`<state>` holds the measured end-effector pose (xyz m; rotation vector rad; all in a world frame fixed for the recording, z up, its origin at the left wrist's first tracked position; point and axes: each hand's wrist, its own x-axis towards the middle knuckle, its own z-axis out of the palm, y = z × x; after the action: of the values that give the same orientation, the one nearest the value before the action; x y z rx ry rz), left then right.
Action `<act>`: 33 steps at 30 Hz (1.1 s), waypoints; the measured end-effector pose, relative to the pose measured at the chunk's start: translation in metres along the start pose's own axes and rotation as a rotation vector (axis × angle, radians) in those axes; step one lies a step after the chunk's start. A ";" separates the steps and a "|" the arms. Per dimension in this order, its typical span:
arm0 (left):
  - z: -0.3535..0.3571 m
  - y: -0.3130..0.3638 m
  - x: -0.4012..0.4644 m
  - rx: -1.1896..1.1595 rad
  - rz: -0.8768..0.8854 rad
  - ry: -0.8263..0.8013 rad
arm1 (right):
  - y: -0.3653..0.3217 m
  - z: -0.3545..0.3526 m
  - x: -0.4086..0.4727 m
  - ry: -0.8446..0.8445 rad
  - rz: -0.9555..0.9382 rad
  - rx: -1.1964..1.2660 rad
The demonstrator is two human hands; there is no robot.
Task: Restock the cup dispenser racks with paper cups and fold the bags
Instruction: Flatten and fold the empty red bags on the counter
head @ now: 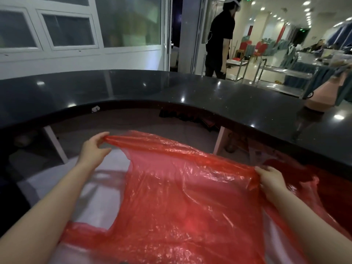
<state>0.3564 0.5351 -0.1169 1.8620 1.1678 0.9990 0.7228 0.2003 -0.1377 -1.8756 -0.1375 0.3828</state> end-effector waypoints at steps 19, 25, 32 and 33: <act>-0.014 0.023 -0.012 0.300 0.262 -0.068 | -0.050 0.126 -0.034 -0.772 -0.548 -0.885; 0.001 -0.005 -0.002 0.256 0.018 0.041 | -0.027 0.090 -0.031 -1.007 -0.400 -1.159; 0.049 0.018 -0.032 0.398 0.213 0.024 | -0.003 0.067 -0.025 -0.831 -0.463 -1.238; 0.062 0.027 -0.042 0.404 0.371 -0.058 | -0.002 0.068 -0.025 -0.813 -0.476 -1.224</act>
<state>0.4088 0.4772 -0.1310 2.4795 1.0685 0.9426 0.6770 0.2548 -0.1508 -2.5996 -1.6368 0.8104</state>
